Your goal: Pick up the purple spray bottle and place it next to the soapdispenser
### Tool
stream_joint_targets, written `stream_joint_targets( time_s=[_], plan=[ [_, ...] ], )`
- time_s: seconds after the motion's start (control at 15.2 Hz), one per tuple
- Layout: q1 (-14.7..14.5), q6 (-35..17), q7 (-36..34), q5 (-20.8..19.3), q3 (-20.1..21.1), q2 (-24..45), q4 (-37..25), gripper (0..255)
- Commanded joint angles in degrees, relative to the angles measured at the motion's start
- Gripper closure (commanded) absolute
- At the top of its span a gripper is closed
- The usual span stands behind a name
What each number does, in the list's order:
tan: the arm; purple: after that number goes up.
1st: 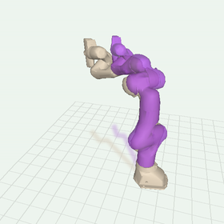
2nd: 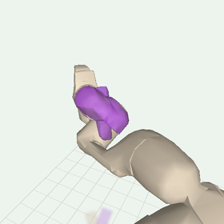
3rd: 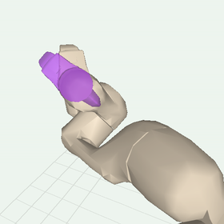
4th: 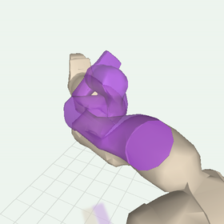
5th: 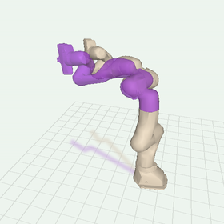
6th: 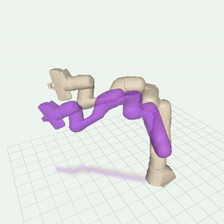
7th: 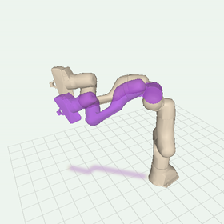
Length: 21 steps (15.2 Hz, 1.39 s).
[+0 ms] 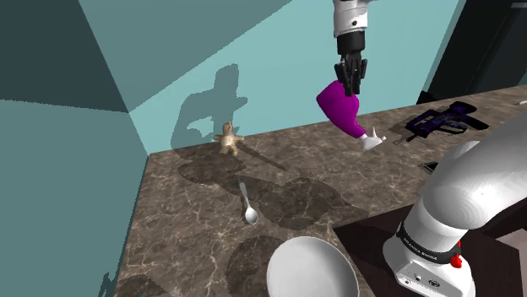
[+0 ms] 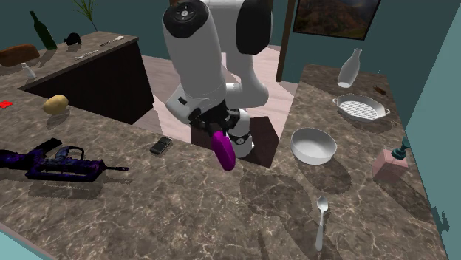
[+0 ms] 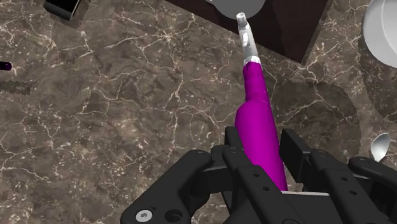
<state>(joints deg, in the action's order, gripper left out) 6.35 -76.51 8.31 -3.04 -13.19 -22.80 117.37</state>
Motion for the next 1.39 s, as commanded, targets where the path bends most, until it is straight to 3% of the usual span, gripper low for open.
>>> stream_joint_targets(
  time_s=[0.0, 0.86, 1.32],
  plan=[
    [-0.05, 1.41, -0.04, 0.08, 0.08, 0.15, -1.53, 255],
    [-0.36, 11.18, 0.20, 0.63, 0.22, 2.91, -14.02, 255],
    [-2.75, 11.36, -10.34, 5.69, 7.38, -4.55, -6.99, 255]
  ],
)
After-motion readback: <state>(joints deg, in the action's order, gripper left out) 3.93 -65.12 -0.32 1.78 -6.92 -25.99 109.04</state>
